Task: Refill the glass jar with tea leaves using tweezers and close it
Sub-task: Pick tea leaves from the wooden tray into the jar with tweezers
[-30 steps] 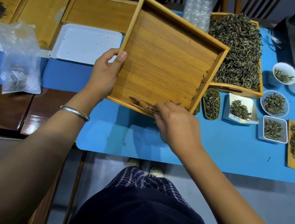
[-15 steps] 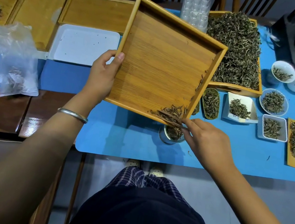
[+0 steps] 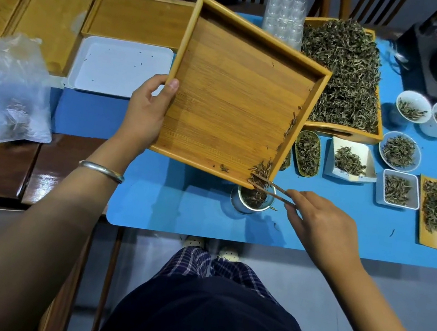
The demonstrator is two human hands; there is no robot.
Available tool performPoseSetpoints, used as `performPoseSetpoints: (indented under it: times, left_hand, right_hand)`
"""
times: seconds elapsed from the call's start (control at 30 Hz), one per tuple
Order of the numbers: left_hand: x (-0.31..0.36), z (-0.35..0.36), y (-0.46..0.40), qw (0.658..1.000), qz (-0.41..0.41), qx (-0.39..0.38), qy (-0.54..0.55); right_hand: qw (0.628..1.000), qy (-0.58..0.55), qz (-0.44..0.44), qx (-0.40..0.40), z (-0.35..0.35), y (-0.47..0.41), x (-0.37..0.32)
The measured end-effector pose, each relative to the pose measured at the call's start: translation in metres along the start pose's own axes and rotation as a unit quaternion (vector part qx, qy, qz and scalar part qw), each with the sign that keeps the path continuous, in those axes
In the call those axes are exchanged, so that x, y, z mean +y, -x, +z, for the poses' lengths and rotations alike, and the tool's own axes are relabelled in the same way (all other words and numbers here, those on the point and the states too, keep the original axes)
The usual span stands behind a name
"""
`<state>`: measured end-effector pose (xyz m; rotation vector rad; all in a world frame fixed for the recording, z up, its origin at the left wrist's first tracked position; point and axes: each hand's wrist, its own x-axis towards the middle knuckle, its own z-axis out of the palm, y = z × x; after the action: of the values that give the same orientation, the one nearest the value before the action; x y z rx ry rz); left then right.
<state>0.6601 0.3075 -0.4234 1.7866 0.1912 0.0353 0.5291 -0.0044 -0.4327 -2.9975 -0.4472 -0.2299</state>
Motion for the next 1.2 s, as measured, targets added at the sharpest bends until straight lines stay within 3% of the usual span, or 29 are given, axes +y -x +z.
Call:
performPoseSetpoints:
  times: [0.57,0.87,1.2]
  left_hand:
    - [0.002,0.000,0.002,1.000,-0.002,0.009,-0.006]
    - [0.001,0.000,0.003,1.000,-0.003,0.018,0.001]
    - [0.006,0.000,0.005,1.000,0.002,0.012,-0.002]
  right_hand:
    - [1.000,-0.003,-0.021,-0.015,-0.015,-0.007,-0.014]
    - [0.993,-0.118,-0.010,0.007,-0.032,-0.041,-0.030]
    - [0.993,-0.024,-0.115,0.006,-0.016,-0.072,-0.063]
